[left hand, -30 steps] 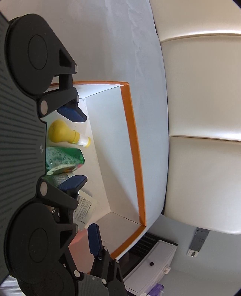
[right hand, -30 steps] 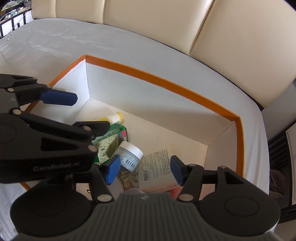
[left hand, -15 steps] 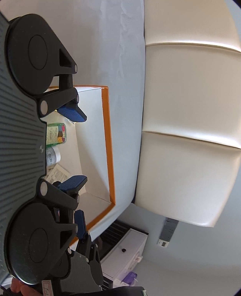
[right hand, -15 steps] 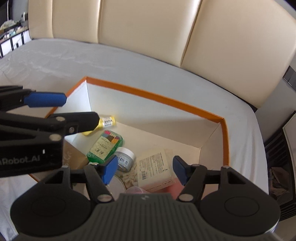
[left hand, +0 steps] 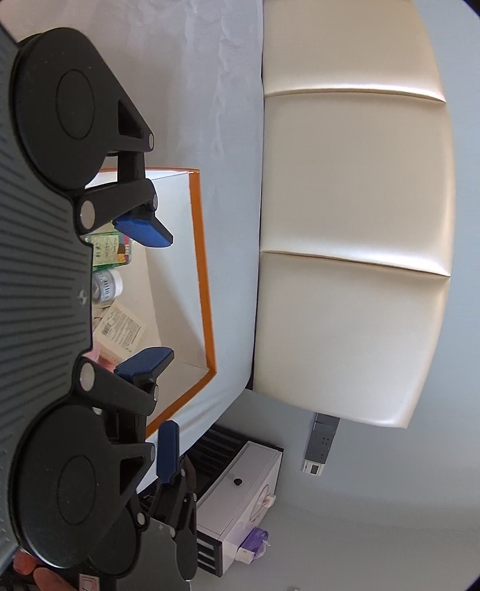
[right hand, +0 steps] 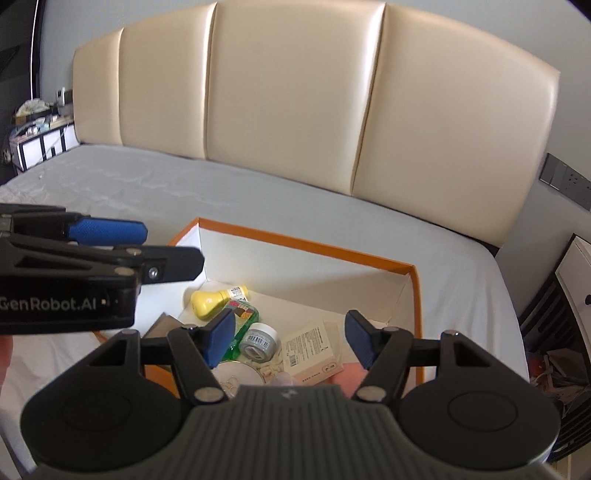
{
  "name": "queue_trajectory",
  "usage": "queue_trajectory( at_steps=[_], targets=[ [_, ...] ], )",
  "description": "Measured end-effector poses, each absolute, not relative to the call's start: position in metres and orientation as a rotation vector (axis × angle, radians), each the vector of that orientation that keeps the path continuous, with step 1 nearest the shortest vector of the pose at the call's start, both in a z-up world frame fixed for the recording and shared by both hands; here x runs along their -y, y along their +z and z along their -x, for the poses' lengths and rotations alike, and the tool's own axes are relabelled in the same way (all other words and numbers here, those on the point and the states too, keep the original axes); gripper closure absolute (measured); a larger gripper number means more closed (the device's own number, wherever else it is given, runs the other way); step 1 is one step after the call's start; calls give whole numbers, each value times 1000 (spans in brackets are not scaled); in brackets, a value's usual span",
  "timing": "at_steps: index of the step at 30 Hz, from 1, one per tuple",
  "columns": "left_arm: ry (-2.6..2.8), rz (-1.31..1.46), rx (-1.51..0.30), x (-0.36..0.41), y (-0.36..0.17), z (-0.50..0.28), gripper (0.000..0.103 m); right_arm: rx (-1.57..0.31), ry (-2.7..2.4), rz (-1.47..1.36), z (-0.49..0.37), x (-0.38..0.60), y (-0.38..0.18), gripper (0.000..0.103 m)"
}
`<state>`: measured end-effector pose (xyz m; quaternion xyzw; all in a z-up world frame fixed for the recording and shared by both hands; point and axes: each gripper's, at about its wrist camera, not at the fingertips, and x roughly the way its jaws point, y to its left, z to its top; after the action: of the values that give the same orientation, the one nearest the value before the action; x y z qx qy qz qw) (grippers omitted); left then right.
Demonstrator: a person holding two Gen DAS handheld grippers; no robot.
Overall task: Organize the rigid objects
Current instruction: 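Lift both grippers out of the orange box, then grasp the yellow tape measure with the left while the right grasps the pink tin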
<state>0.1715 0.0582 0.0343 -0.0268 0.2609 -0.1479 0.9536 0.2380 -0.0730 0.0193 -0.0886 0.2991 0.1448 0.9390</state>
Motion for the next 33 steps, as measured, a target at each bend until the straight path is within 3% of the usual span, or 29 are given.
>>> queue_trajectory(
  at_steps=[14, 26, 33],
  targets=[
    [-234, 241, -705, -79, -15, -142, 32, -621, 187, 94, -179, 114, -32, 38],
    [-157, 229, -697, -58, -55, -129, 31, -707, 99, 70, -172, 128, -85, 37],
    [-95, 214, -711, -56, -74, -136, 30, -796, 41, -9, -185, 137, -107, 32]
  ],
)
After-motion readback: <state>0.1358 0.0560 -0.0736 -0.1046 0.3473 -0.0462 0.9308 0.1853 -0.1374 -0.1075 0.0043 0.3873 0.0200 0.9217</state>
